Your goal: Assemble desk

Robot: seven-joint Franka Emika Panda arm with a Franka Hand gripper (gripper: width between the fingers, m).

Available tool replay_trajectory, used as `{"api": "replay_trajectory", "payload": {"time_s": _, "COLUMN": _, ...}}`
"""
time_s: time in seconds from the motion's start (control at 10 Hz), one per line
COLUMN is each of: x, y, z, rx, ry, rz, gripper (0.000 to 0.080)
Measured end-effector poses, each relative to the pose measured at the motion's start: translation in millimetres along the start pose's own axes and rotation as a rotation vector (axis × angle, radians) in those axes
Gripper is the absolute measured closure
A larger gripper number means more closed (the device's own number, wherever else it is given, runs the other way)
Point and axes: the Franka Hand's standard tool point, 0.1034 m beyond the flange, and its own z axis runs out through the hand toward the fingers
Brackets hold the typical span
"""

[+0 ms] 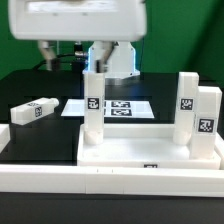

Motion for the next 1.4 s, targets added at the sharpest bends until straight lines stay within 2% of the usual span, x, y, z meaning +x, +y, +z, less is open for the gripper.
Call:
{"api": "replay_trajectory", "payload": {"time_s": 0.1, "x": 3.2, "y": 17.4, "z": -1.0, "rx": 0.000, "ry": 0.002, "rz": -0.006, "gripper": 0.0150}}
{"api": "replay_trajectory", "payload": {"time_s": 0.5, "x": 2.2, "y": 14.5, "z": 0.3, "rx": -0.001, "ry": 0.000, "rz": 0.000, "gripper": 0.0150}}
{"api": "replay_trajectory", "payload": {"time_s": 0.6, "x": 0.9, "y": 20.4, "z": 2.7, "rx": 0.005, "ry": 0.008, "rz": 0.002, "gripper": 0.0150}}
{"api": "replay_trajectory", "payload": {"time_s": 0.8, "x": -20.6, "y": 64.9, "z": 20.0, "rx": -0.004, "ry": -0.003, "rz": 0.048, "gripper": 0.0150}}
{"api": "replay_trajectory", "payload": {"time_s": 0.9, "x": -23.3, "y": 86.9, "z": 21.8, "rx": -0.007, "ry": -0.002, "rz": 0.046, "gripper": 0.0150}}
{"api": "replay_trajectory", "payload": {"time_s": 1.0, "x": -18.4, "y": 106.9, "z": 18.8, "rx": -0.007, "ry": 0.008, "rz": 0.058, "gripper": 0.0150}}
{"api": "replay_trajectory", "payload": {"time_s": 1.4, "x": -18.8, "y": 104.9, "z": 19.8, "rx": -0.008, "ry": 0.006, "rz": 0.066, "gripper": 0.0150}}
